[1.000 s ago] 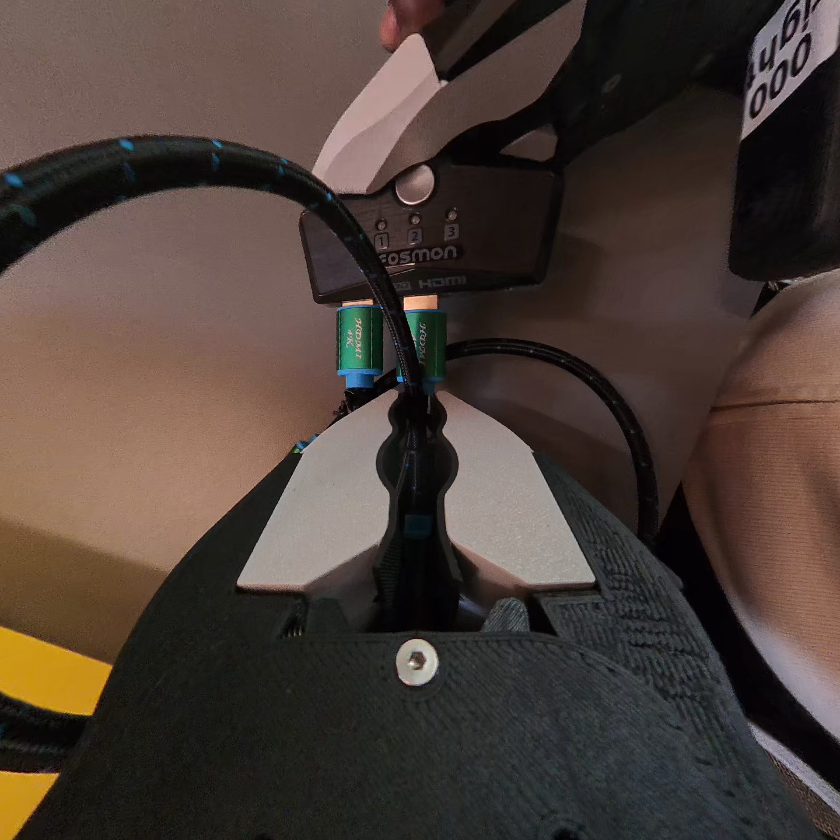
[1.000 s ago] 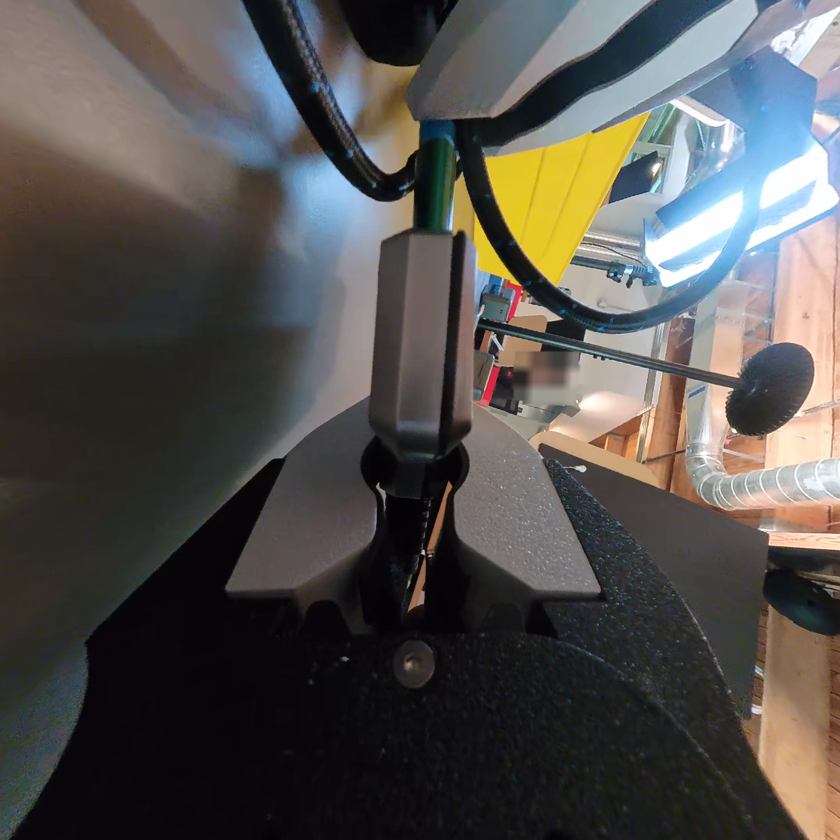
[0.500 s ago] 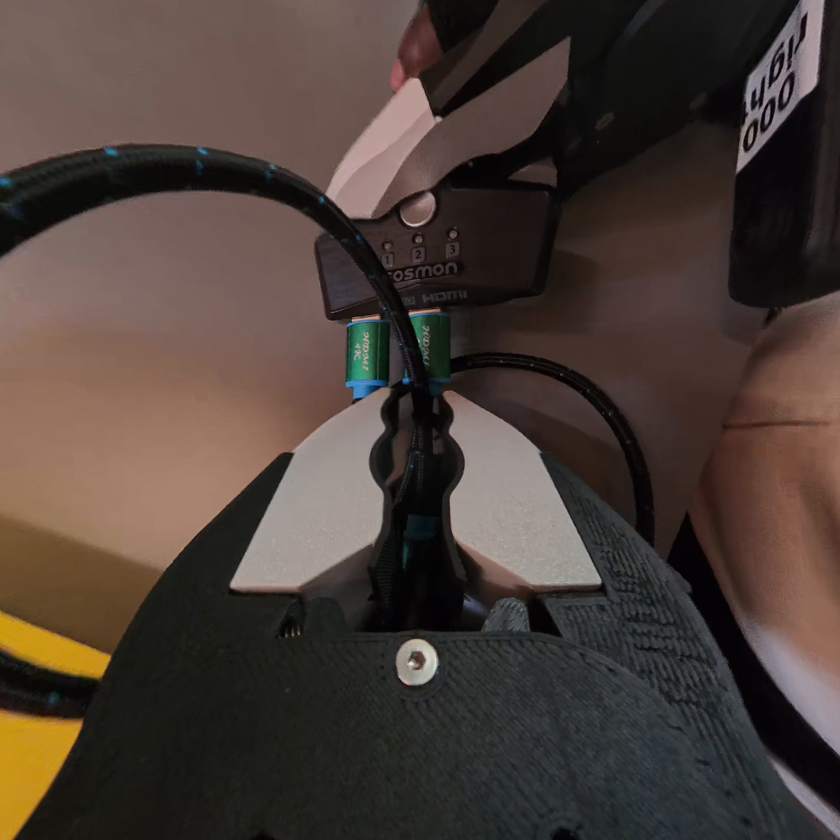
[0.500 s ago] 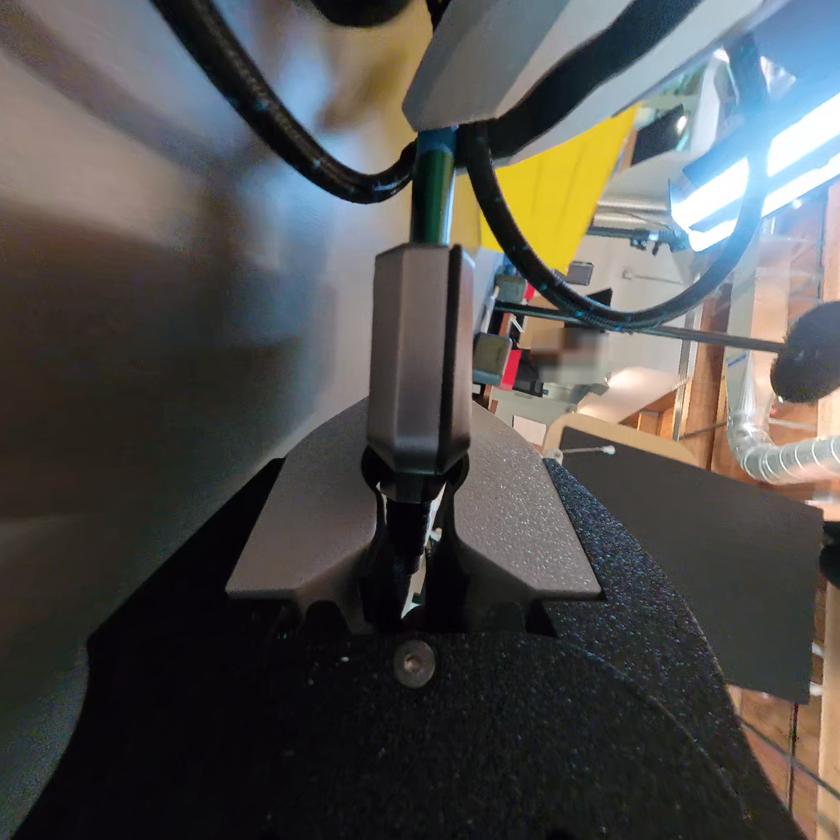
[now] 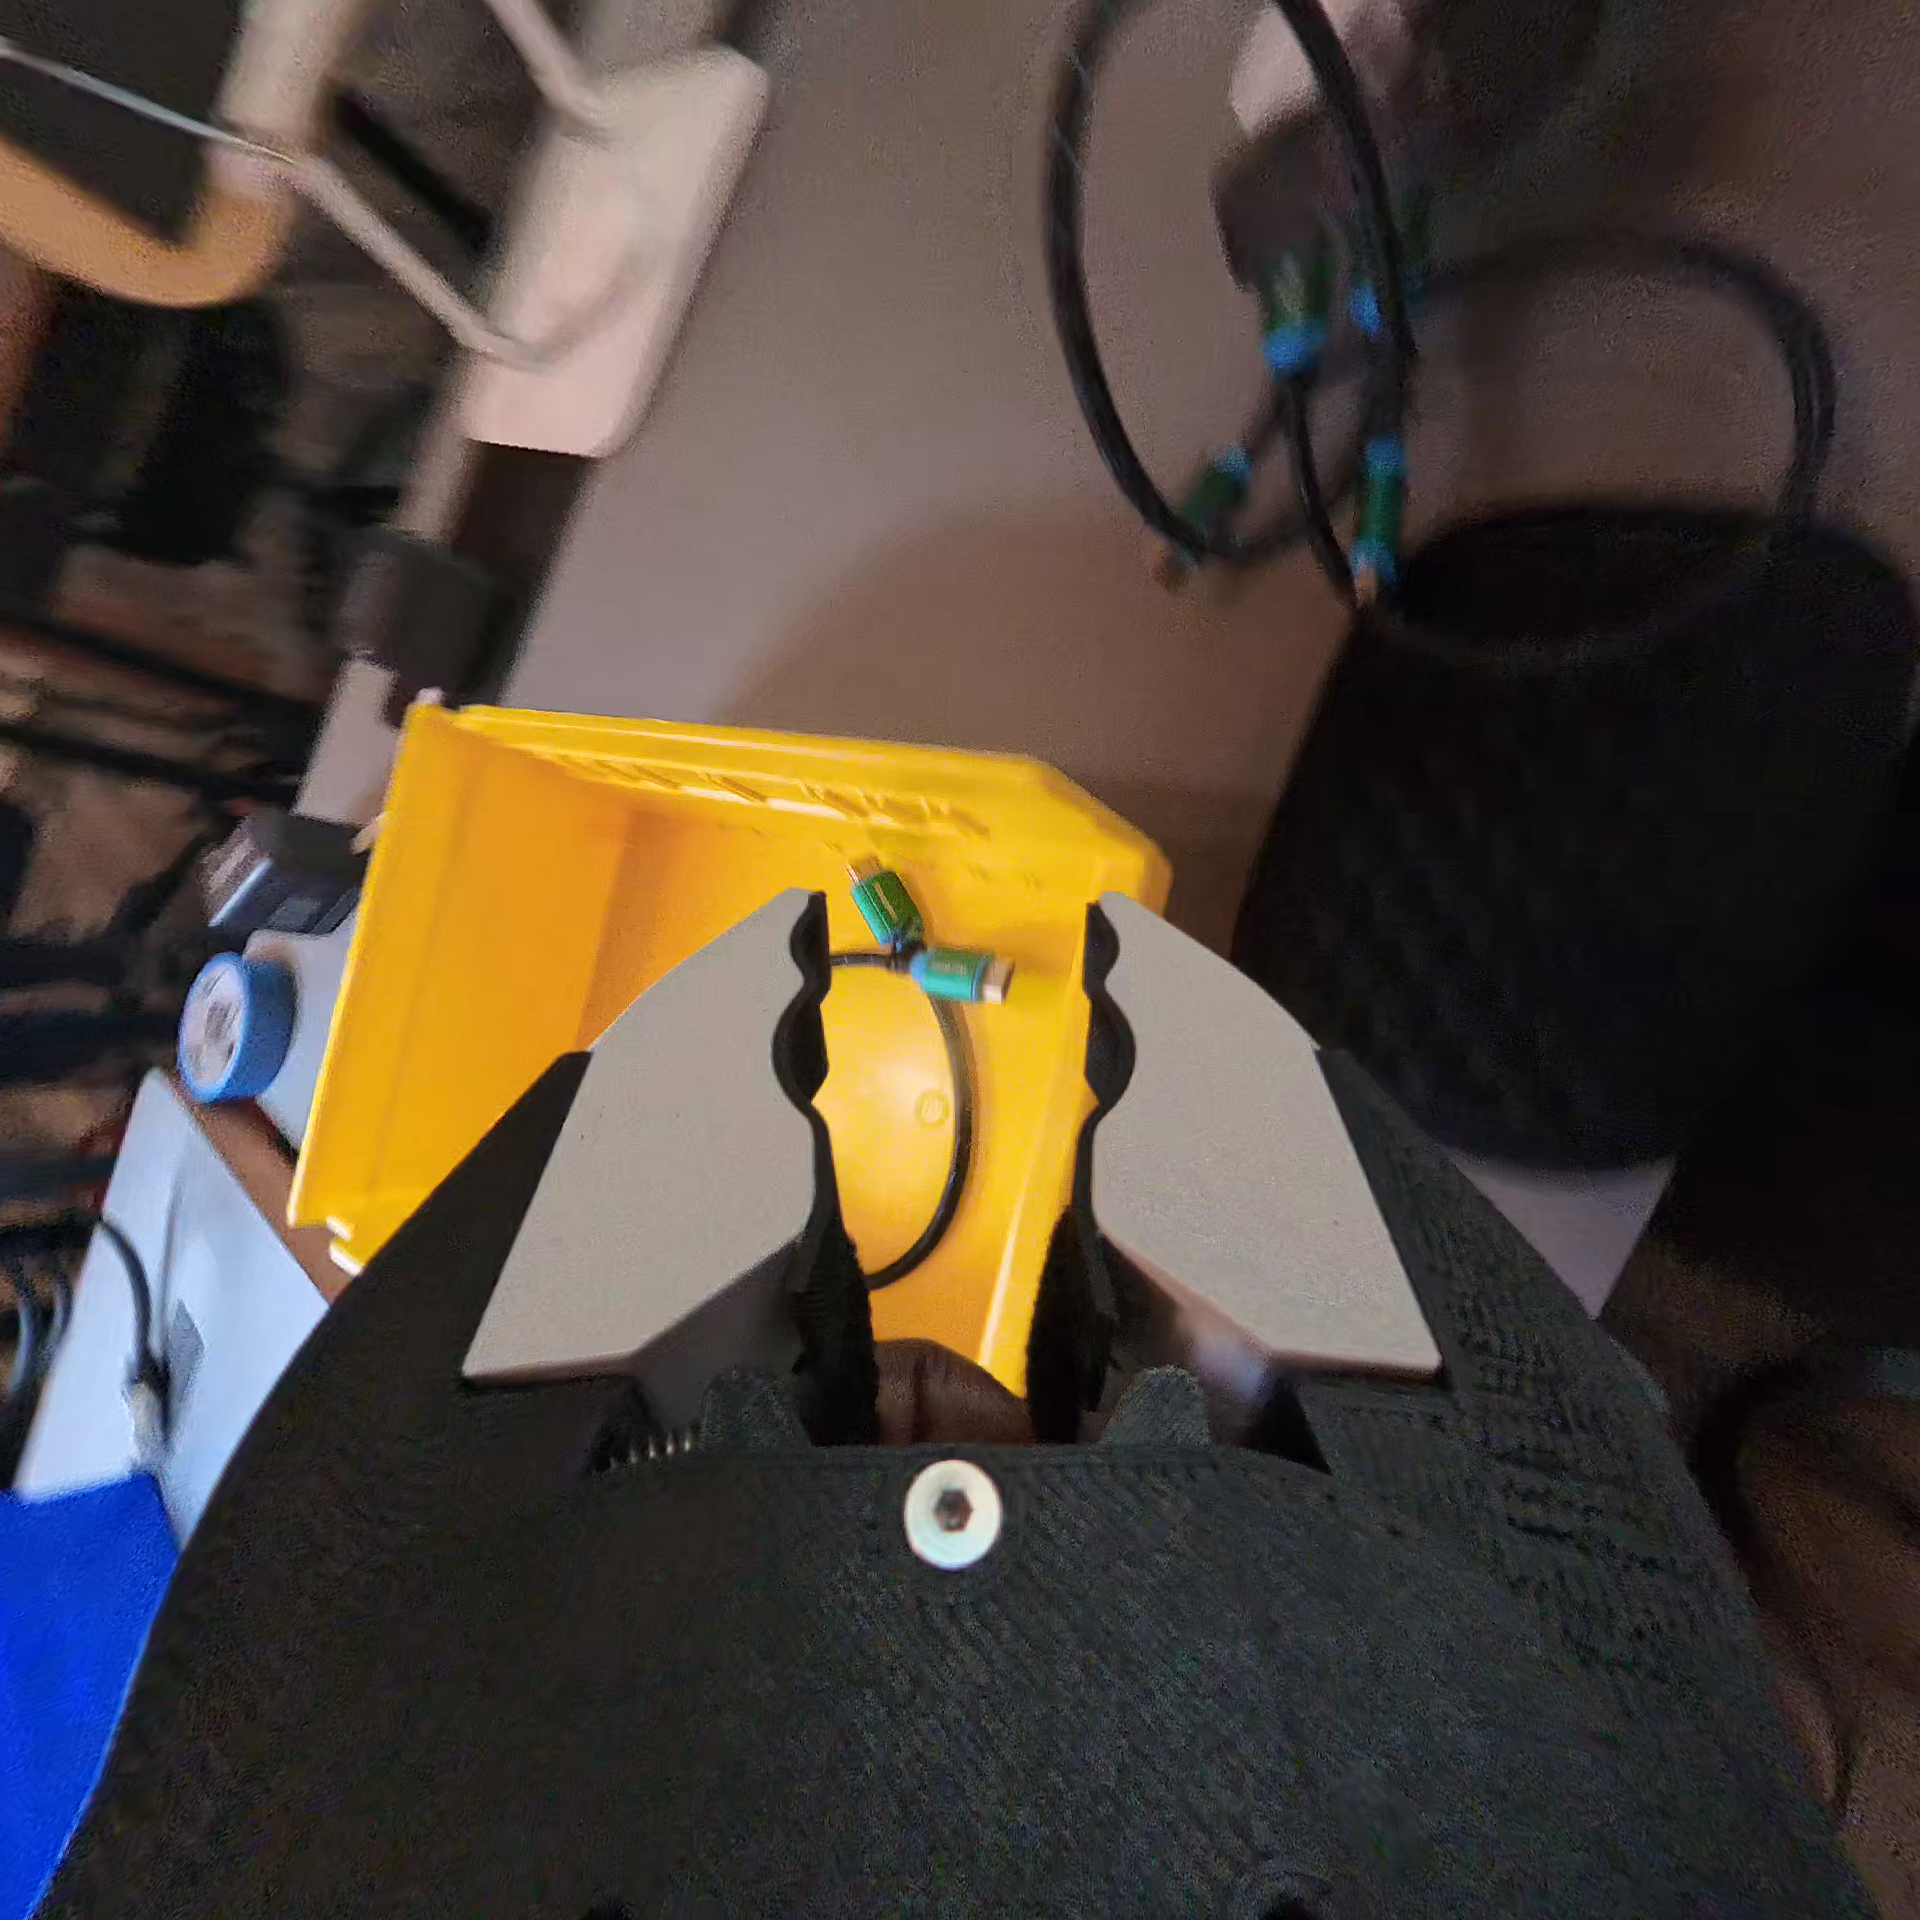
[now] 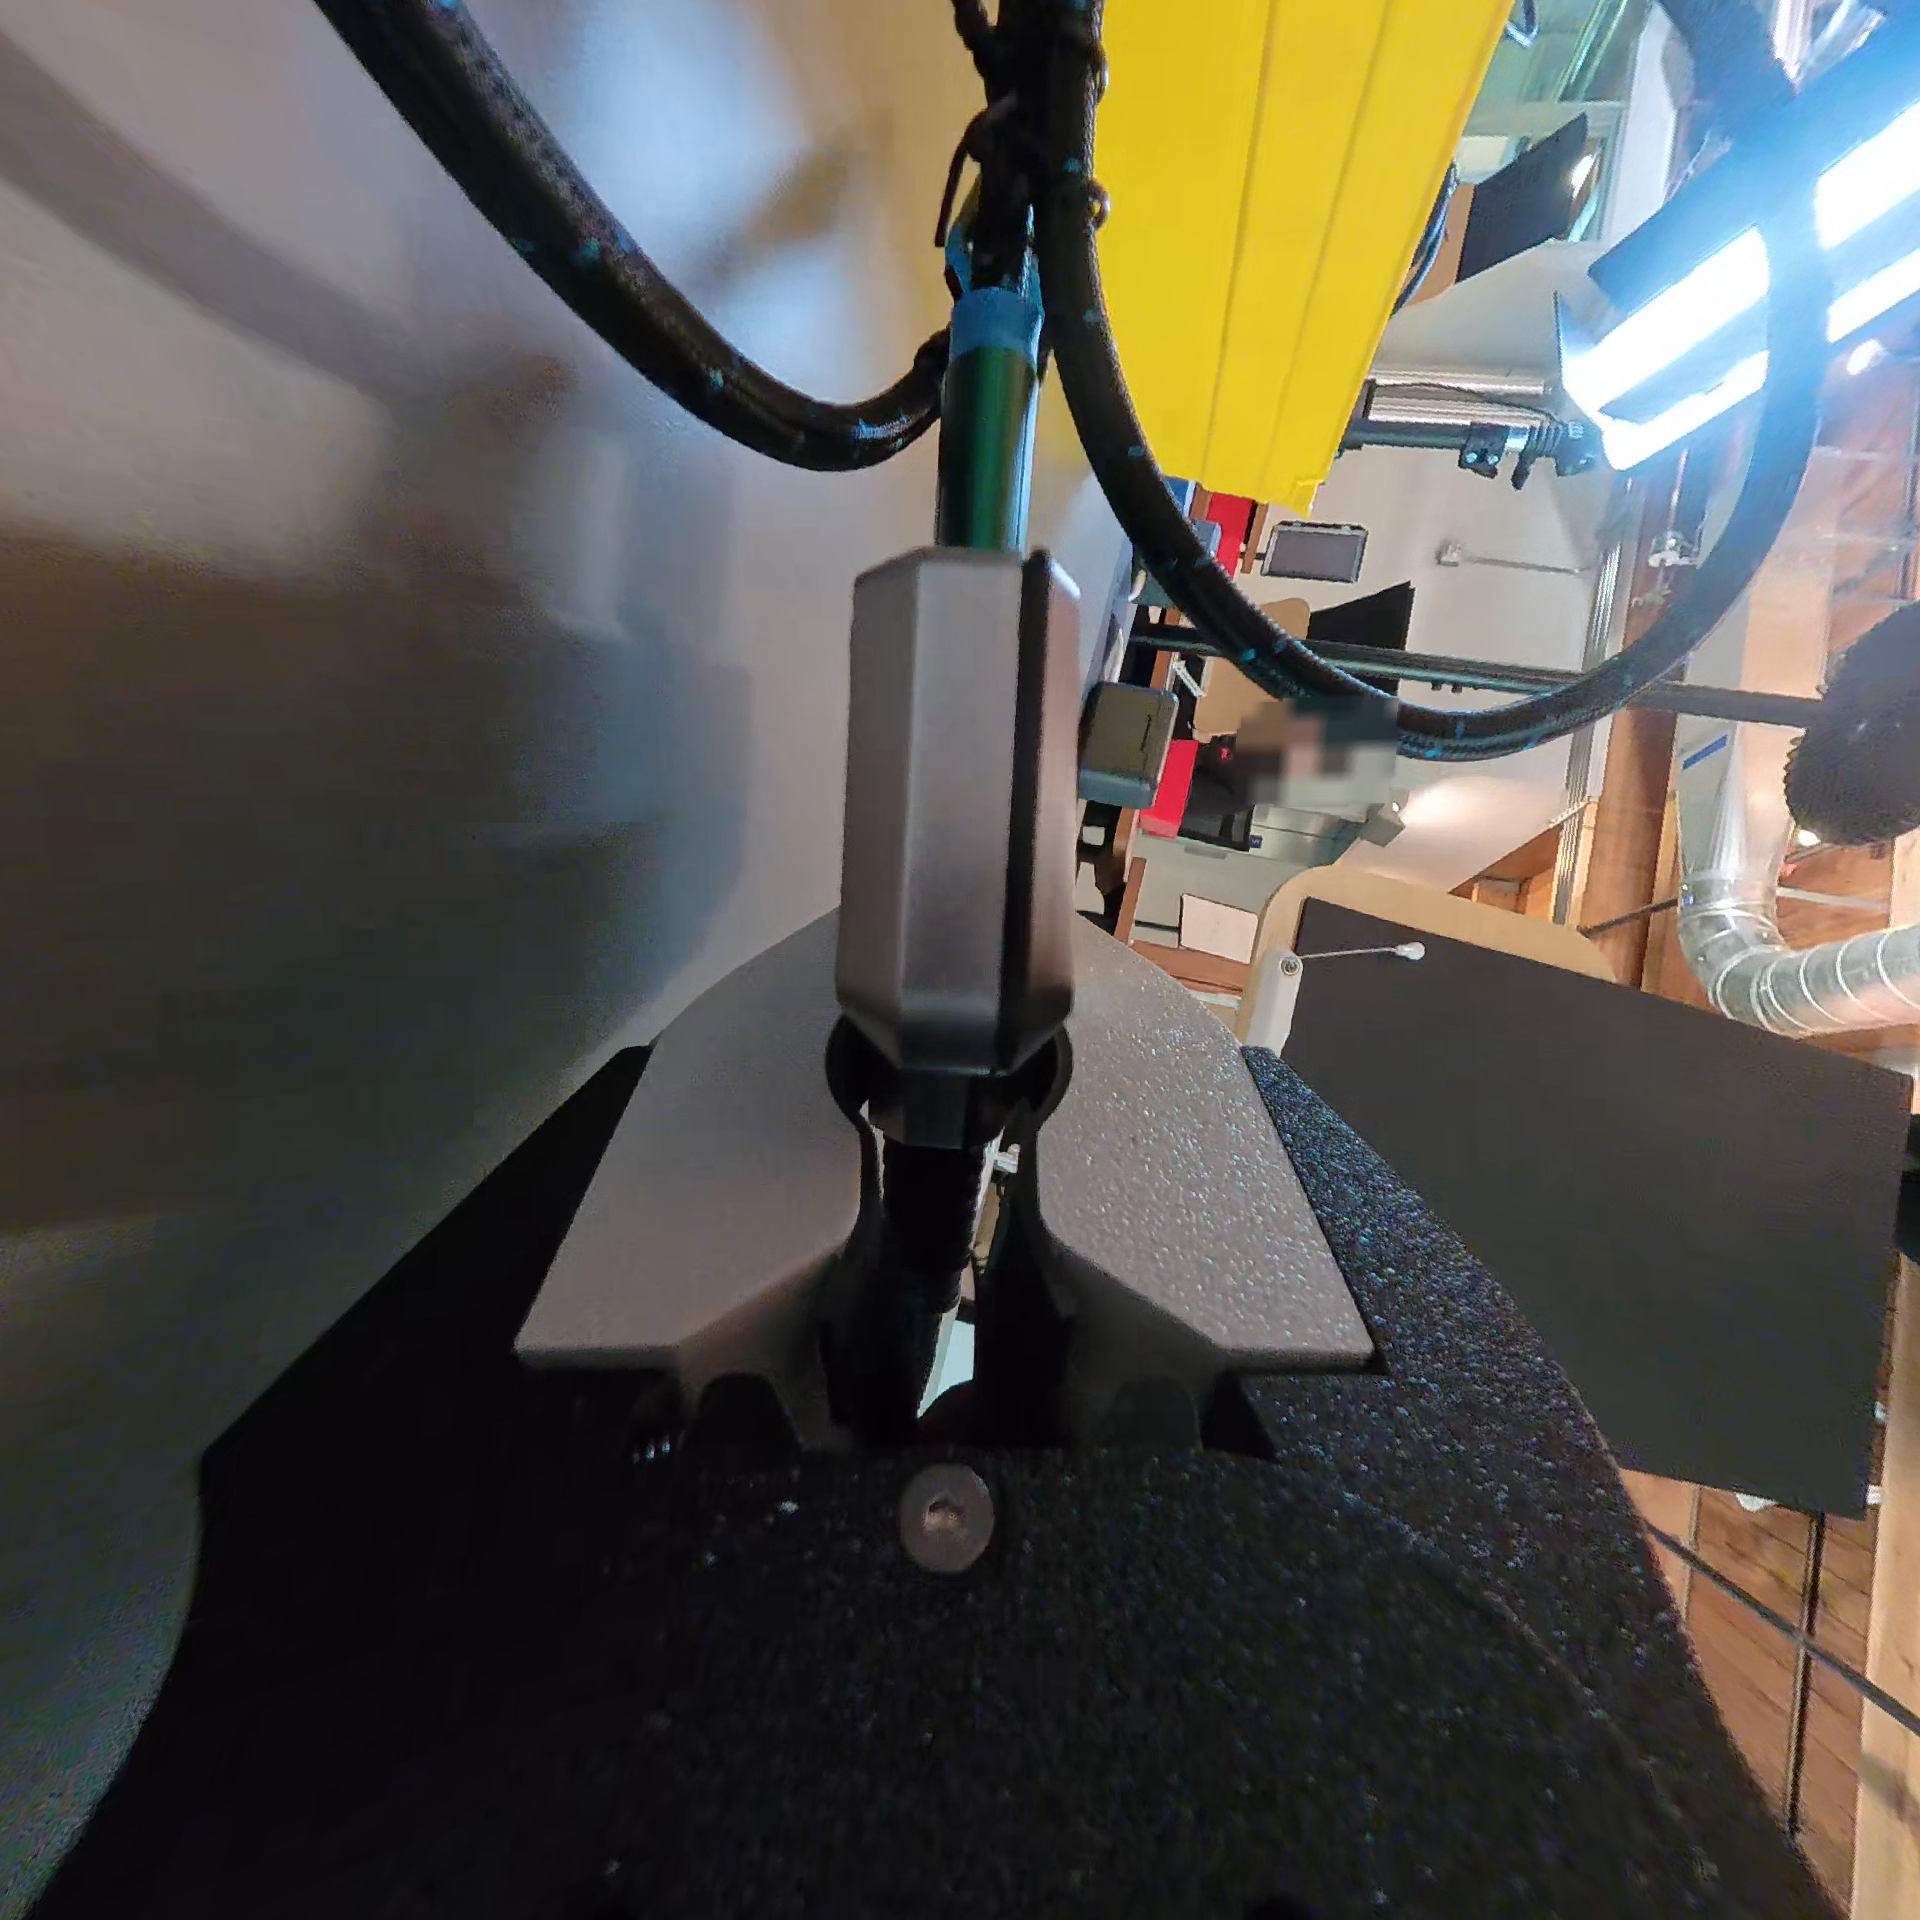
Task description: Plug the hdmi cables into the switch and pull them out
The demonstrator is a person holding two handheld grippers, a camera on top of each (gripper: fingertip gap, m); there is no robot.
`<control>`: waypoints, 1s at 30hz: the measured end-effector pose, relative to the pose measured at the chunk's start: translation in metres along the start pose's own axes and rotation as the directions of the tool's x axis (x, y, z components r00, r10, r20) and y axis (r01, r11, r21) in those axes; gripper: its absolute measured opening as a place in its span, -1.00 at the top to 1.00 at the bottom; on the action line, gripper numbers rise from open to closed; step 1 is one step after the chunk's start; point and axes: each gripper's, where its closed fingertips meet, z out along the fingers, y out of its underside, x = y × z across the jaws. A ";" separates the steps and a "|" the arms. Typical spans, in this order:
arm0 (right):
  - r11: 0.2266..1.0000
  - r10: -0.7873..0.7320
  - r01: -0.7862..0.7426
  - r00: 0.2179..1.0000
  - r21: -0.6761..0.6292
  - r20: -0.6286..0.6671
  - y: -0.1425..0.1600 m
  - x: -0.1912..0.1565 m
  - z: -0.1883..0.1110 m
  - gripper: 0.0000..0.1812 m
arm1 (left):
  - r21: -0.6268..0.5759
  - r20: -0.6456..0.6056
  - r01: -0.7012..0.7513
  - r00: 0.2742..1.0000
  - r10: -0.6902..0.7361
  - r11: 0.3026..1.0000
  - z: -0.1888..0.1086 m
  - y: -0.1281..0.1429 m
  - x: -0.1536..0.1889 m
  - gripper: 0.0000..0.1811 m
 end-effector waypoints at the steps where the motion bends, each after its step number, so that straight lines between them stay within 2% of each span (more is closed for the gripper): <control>1: 1.000 -0.004 0.004 1.000 0.004 0.002 -0.001 -0.001 0.000 0.75 | -0.038 -0.089 -0.075 0.993 0.071 0.996 0.005 0.007 0.000 0.48; 4: 1.000 -0.012 0.012 1.000 0.006 0.009 -0.002 -0.002 0.000 0.75 | -0.123 -0.359 -0.193 0.923 0.137 0.973 0.021 0.025 0.007 0.48; 7: 1.000 -0.012 0.012 1.000 0.003 0.016 -0.001 -0.004 0.001 0.75 | -0.240 -0.447 -0.318 0.875 0.186 0.917 0.043 0.054 -0.006 0.49; 9: 1.000 -0.008 0.008 1.000 0.001 0.029 0.001 -0.007 0.002 0.75 | -0.244 -0.400 -0.285 0.900 0.171 0.927 0.064 0.060 -0.023 0.53; 11: 1.000 -0.008 0.008 0.999 -0.003 0.040 0.001 -0.010 0.004 0.74 | -0.255 -0.299 -0.053 0.954 -0.026 0.966 0.088 0.058 -0.041 0.54; 13: 1.000 -0.002 0.002 0.999 -0.002 0.047 0.001 -0.011 0.005 0.74 | -0.310 -0.222 0.170 0.944 -0.245 0.936 0.105 0.063 -0.049 0.54; 14: 1.000 0.001 -0.001 0.999 -0.003 0.050 0.002 -0.011 0.006 0.73 | -0.331 -0.219 0.226 0.926 -0.307 0.916 0.110 0.066 -0.046 0.55; 22: 1.000 0.010 -0.010 0.998 -0.001 0.064 0.006 -0.016 0.009 0.72 | -0.413 -0.157 0.271 0.919 -0.361 0.869 0.138 0.083 -0.030 0.56; 28: 1.000 0.005 -0.005 0.998 0.002 0.057 0.006 -0.015 0.009 0.73 | -0.398 -0.201 0.358 0.864 -0.461 0.845 0.142 0.084 -0.018 0.77; 30: 1.000 0.004 -0.004 0.998 0.004 0.057 0.006 -0.015 0.009 0.73 | -0.399 -0.192 0.345 0.874 -0.446 0.850 0.139 0.087 -0.020 0.79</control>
